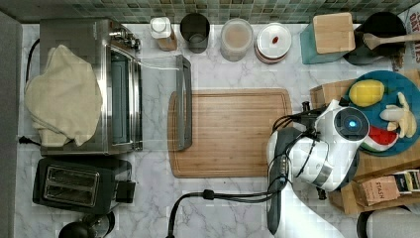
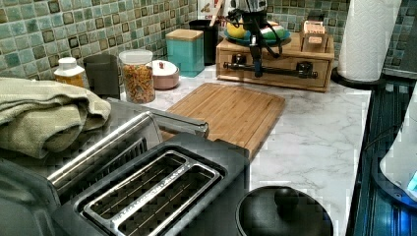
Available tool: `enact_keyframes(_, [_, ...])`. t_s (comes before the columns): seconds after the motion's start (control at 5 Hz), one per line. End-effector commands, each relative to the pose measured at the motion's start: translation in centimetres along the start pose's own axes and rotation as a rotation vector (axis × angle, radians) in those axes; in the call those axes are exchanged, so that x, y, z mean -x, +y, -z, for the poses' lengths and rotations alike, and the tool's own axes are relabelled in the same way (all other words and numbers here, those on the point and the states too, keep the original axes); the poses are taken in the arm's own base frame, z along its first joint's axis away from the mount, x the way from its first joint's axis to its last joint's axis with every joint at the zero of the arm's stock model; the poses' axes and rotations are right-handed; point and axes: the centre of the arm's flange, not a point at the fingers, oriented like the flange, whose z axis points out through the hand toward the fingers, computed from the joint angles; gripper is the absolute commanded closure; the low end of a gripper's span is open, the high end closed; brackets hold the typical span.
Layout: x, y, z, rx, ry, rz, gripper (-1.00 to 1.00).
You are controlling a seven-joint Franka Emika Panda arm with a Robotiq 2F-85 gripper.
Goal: Close the drawer.
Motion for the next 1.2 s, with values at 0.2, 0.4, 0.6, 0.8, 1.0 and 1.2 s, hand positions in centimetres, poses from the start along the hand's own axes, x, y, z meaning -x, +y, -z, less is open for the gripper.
enact_keyframes(0.2, [6.91,11.01,4.9,0.191,0.124,-0.228,1.0])
enact_keyframes(0.4, [6.92,11.02,4.9,0.191,0.124,-0.228,1.0])
enact_keyframes(0.6, [6.92,11.02,4.89,0.191,0.124,-0.228,1.0])
enact_keyframes(0.8, [6.92,11.01,4.89,0.191,0.124,-0.228,1.0])
enact_keyframes(1.0, [6.91,11.01,4.9,0.191,0.124,-0.228,1.0])
enact_keyframes(1.2, [6.92,11.03,4.9,0.191,0.124,-0.228,1.0])
